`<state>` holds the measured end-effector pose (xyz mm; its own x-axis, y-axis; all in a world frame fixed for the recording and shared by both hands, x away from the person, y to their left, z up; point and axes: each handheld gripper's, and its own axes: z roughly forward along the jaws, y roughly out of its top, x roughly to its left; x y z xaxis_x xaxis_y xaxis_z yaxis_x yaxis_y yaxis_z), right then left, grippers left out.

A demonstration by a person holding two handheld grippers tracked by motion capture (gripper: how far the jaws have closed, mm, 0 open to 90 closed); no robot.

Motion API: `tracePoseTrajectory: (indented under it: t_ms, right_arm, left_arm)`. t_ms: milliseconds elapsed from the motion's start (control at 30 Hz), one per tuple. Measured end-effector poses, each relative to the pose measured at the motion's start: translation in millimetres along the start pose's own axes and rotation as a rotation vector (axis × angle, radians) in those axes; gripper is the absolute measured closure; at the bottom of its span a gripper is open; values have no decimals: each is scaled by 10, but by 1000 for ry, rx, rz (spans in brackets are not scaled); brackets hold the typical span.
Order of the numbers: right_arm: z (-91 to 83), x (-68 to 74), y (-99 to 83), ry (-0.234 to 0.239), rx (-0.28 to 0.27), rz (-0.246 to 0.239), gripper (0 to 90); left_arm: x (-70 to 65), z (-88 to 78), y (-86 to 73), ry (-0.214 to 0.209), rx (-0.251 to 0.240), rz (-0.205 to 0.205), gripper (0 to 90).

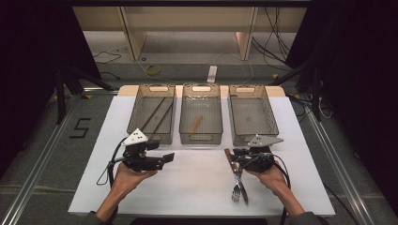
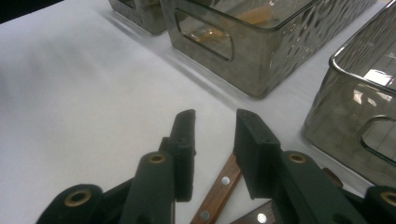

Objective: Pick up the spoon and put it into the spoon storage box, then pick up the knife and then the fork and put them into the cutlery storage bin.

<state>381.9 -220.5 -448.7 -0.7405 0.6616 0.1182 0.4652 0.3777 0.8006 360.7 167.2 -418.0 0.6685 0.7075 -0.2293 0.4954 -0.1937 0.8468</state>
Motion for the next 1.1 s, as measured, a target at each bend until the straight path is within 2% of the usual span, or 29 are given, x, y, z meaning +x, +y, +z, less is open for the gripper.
tracePoseTrajectory:
  t_ms: [233,400,500,633,1100]
  right_arm:
    - [41,-6,18,-14,20,-13,843]
    - [107,14,57,-7,47,-32,895]
    - [170,6,73,-14,66,-39,900]
    - [256,-18,94,-15,98,-36,900]
    - [479,-50,112,1,190,-68,900]
  left_arm:
    - [-49,-88,-40,9,-4,1,171]
    - [-55,-123,-65,28,-12,-3,171]
    - [-64,-138,-65,38,-18,-9,171]
    - [-84,-176,-87,40,-16,4,171]
    - [-76,-191,-95,53,-25,3,171]
